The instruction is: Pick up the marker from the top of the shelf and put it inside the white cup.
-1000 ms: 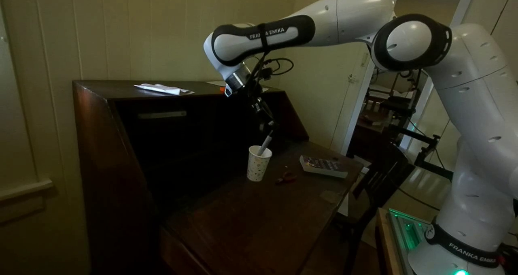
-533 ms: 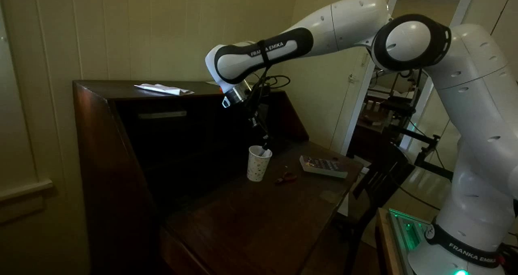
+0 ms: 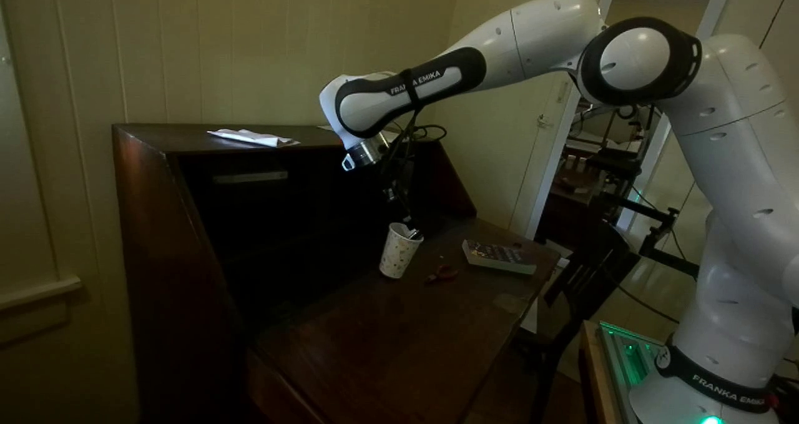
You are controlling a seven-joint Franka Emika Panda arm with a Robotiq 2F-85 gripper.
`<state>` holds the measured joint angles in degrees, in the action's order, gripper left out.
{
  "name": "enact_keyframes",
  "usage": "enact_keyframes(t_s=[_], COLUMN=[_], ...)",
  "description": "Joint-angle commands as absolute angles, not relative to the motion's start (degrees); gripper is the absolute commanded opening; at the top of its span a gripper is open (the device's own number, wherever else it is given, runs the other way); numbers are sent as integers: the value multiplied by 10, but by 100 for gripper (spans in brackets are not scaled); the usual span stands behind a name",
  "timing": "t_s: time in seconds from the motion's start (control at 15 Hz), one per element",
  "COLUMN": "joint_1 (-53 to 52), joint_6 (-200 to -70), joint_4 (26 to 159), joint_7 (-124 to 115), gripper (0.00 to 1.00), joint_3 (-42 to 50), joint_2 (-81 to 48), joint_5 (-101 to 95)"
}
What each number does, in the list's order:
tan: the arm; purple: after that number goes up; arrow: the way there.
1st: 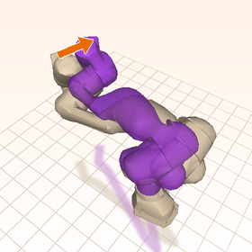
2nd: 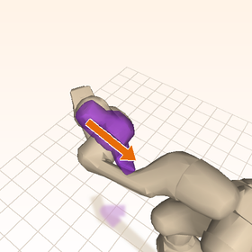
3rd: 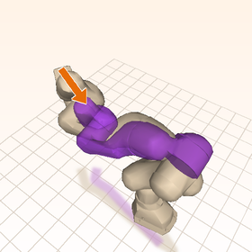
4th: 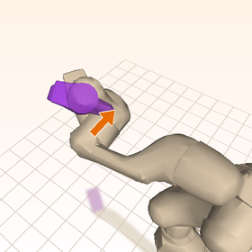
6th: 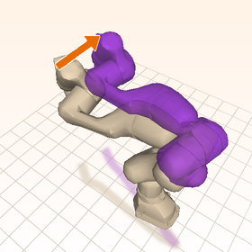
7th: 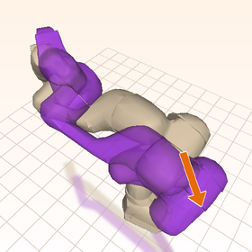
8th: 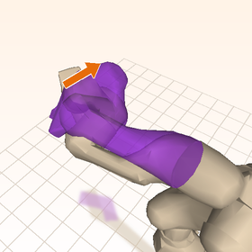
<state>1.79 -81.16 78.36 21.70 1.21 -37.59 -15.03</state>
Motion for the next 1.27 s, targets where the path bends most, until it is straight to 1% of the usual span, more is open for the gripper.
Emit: enact_keyframes(t_s=[0.0,0.13,0.2,0.27,0.53,0.8,0.87,0.93,1.0,1.2], joint_1=[22,17,13,9,-4,-20,-28,-32,-24,-26], joint_6=[-795,-746,-717,-690,-550,-433,-472,-464,-464,-464], joint_4=[817,802,791,777,696,602,662,642,633,634], joint_7=[228,217,213,207,162,23,-14,-44,13,6], gripper=[76,89,97,99,100,100,100,100,100,100], joint_3=[3,5,6,7,5,6,14,13,7,6], joint_2=[-315,-284,-267,-253,-207,-182,-138,-133,-160,-151], joint_5=[-157,-155,-159,-162,-150,-118,-116,-116,-133,-132])
